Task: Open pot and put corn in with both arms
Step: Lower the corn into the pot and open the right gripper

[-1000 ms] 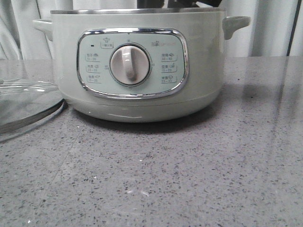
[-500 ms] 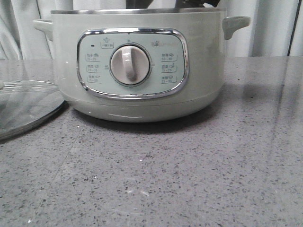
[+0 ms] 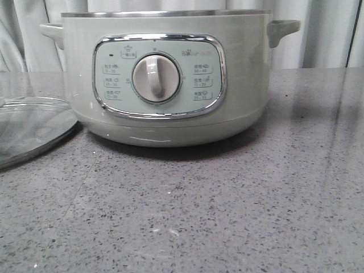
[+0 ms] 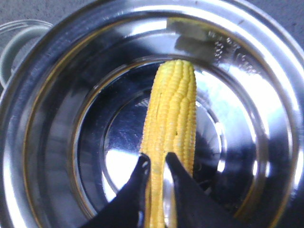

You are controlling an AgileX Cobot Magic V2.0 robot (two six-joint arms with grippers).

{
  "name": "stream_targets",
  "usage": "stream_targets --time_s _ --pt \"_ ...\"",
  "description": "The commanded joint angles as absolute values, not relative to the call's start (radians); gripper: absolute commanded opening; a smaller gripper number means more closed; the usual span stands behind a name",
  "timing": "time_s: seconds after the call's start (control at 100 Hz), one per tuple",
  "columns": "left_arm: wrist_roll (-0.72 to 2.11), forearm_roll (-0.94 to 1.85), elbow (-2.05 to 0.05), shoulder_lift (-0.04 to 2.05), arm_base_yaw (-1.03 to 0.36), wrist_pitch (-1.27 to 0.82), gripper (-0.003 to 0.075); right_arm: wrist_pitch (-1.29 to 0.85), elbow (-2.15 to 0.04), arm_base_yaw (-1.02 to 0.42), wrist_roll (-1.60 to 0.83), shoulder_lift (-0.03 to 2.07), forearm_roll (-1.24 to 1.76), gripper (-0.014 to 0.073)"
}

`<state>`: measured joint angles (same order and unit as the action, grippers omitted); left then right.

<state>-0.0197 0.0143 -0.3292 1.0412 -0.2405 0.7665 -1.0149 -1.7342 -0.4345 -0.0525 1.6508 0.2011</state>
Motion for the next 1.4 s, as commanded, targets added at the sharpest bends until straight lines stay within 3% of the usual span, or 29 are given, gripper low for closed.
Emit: stream_targets --time_s 0.0,0.25,0.44,0.77,0.98,1.39 --pt "-0.027 0.012 -0.356 0.942 -0.237 0.757 -0.0021 -0.959 -1.773 -0.434 -0.060 1.546 0.157 -0.0062" --pt "-0.027 0.010 -0.356 0.646 -0.237 0.509 -0.0020 -0.917 -1.771 -0.434 -0.072 1.403 0.116 -0.0062" --pt "-0.027 0.010 -0.356 0.429 -0.237 0.207 -0.0020 -0.813 -1.669 -0.434 -0.122 1.277 0.113 -0.0062" --pt "-0.027 0.022 -0.356 0.160 -0.237 -0.091 -0.0020 -0.344 -1.134 -0.434 -0.142 0.960 0.090 -0.0062" --pt "-0.027 0.022 -0.356 0.049 -0.237 -0.212 -0.0020 -0.163 -0.830 -0.434 -0.142 0.779 0.039 -0.0062" --pt "-0.027 0.024 -0.328 0.019 -0.237 -0.222 -0.0020 0.104 -0.349 -0.434 -0.142 0.384 0.000 -0.0064"
